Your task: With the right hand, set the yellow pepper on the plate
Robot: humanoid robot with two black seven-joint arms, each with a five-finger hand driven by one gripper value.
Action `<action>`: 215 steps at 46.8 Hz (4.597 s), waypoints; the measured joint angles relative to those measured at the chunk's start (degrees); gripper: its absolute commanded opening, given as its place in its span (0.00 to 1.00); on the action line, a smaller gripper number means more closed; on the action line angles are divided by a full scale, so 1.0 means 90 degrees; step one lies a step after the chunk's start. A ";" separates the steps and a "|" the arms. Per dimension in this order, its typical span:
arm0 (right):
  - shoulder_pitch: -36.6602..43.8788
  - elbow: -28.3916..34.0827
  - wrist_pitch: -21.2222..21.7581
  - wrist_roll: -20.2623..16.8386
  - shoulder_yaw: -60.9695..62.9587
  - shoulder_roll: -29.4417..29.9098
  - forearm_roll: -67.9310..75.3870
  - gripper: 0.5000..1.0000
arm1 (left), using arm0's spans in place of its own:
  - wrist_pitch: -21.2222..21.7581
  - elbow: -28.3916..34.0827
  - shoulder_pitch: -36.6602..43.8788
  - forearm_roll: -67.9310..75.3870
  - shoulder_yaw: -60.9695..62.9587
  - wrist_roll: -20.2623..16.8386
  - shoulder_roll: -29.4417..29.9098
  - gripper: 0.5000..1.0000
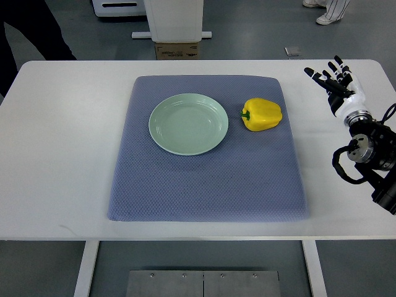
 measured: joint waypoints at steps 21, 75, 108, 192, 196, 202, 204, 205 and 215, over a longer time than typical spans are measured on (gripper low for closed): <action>-0.0008 0.0000 0.0000 0.0001 0.0000 0.0000 -0.0001 1.00 | -0.0015 -0.0001 0.0005 0.0002 -0.0003 -0.0001 0.0000 1.00; -0.0028 -0.0236 0.0000 -0.0003 -0.0007 0.0162 -0.0002 1.00 | -0.0067 -0.0001 0.0039 0.0004 0.0007 0.0000 0.0000 1.00; 0.0056 -0.0315 0.0073 0.0013 -0.0053 0.0651 -0.0018 1.00 | -0.0067 0.0000 0.0039 0.0001 0.0007 0.0001 0.0000 1.00; 0.0781 0.2304 0.0216 0.0206 -0.1484 -0.0814 -0.1692 1.00 | -0.0066 0.0000 0.0039 0.0002 0.0007 0.0000 0.0000 1.00; 0.0781 0.2385 0.0215 0.0203 -0.1504 -0.0854 -0.2012 1.00 | -0.0066 0.0000 0.0039 0.0002 0.0007 0.0001 0.0000 1.00; 0.0903 0.2517 0.0205 0.0204 -0.1946 -0.0971 -0.2522 1.00 | -0.0066 0.0000 0.0039 0.0002 0.0007 0.0000 0.0000 1.00; 0.1002 0.2549 0.0191 0.0209 -0.2154 -0.0999 -0.2615 1.00 | -0.0066 0.0000 0.0039 0.0001 0.0007 0.0001 0.0000 1.00; 0.1047 0.2560 0.0181 0.0212 -0.2260 -0.1009 -0.2644 1.00 | -0.0066 0.0000 0.0038 0.0002 0.0007 0.0001 0.0000 1.00; 0.1710 0.2855 -0.0090 0.0224 -0.3388 -0.1257 -0.2709 1.00 | -0.0066 0.0000 0.0039 0.0002 0.0007 0.0000 0.0000 1.00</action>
